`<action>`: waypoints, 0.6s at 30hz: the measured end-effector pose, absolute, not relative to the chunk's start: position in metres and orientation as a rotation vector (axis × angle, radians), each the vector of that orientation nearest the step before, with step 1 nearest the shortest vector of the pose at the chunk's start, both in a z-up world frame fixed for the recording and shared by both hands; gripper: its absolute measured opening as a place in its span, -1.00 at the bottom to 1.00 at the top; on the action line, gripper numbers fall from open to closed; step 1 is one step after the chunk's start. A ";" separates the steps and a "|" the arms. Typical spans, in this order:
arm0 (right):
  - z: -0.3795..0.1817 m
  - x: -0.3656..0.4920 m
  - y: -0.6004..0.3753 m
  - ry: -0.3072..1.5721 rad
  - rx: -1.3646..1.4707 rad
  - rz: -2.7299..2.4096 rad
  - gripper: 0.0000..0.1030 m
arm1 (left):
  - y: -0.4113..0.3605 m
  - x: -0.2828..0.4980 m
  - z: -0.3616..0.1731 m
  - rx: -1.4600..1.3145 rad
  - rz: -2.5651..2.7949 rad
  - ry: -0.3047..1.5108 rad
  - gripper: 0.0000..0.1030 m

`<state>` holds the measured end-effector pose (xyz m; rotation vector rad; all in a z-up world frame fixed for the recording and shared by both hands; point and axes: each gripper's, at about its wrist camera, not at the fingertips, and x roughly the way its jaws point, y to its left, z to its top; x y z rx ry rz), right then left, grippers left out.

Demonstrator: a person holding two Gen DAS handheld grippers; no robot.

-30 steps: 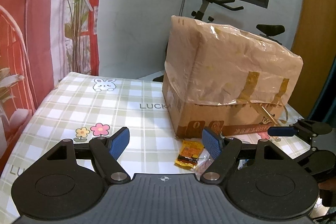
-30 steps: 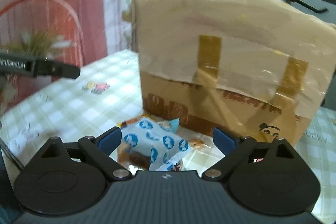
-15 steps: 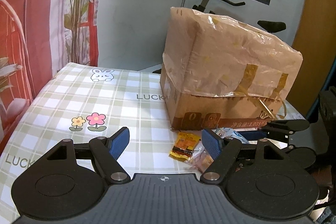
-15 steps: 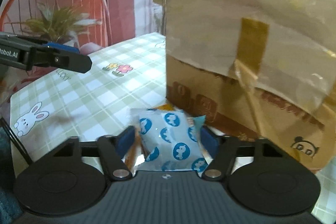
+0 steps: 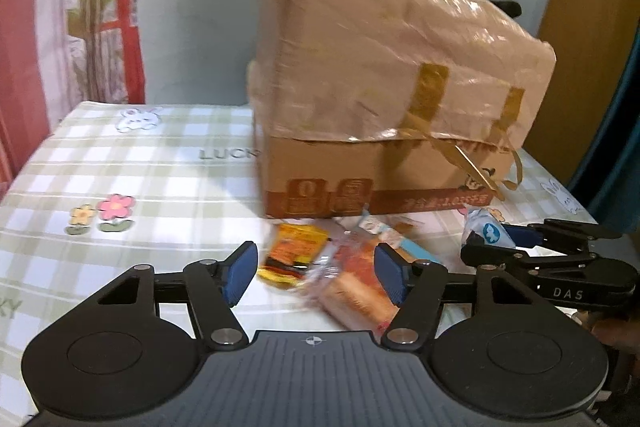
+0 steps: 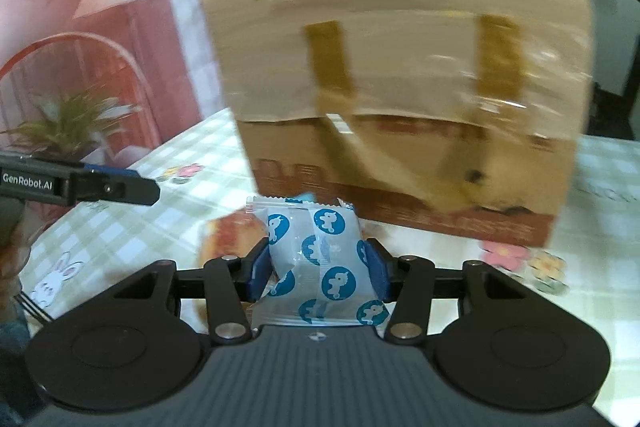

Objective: Organize snacks
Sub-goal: 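Move the left gripper toward the wrapped bread while the right grasps a blue-dotted white packet, then grasp the wrapped bread loaf with the left gripper while the right holds the white packet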

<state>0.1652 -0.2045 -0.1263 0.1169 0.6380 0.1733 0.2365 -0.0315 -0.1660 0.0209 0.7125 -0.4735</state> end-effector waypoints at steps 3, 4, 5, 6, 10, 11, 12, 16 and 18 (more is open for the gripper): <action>-0.129 0.160 -0.216 0.630 0.115 0.125 0.00 | -0.050 0.238 -0.169 0.003 -0.465 0.754 0.31; -0.130 0.158 -0.220 0.628 0.116 0.110 0.00 | -0.054 0.237 -0.169 -0.007 -0.464 0.773 0.31; -0.132 0.156 -0.223 0.627 0.119 0.098 0.00 | -0.059 0.236 -0.170 -0.019 -0.458 0.796 0.31; -0.134 0.154 -0.227 0.626 0.124 0.090 0.00 | -0.063 0.235 -0.172 -0.032 -0.448 0.819 0.31; -0.141 0.147 -0.235 0.630 0.131 0.060 0.00 | -0.068 0.236 -0.185 -0.106 -0.347 0.936 0.41; -0.142 0.148 -0.236 0.632 0.131 0.051 0.00 | -0.067 0.238 -0.188 -0.142 -0.317 0.961 0.47; -0.143 0.148 -0.238 0.633 0.135 0.042 0.00 | -0.065 0.240 -0.190 -0.182 -0.287 0.982 0.55; -0.145 0.146 -0.246 0.618 0.168 0.023 0.00 | -0.067 0.244 -0.191 -0.243 -0.232 0.978 0.55; -0.145 0.144 -0.244 0.611 0.174 0.028 0.00 | -0.073 0.245 -0.188 -0.255 -0.213 0.960 0.58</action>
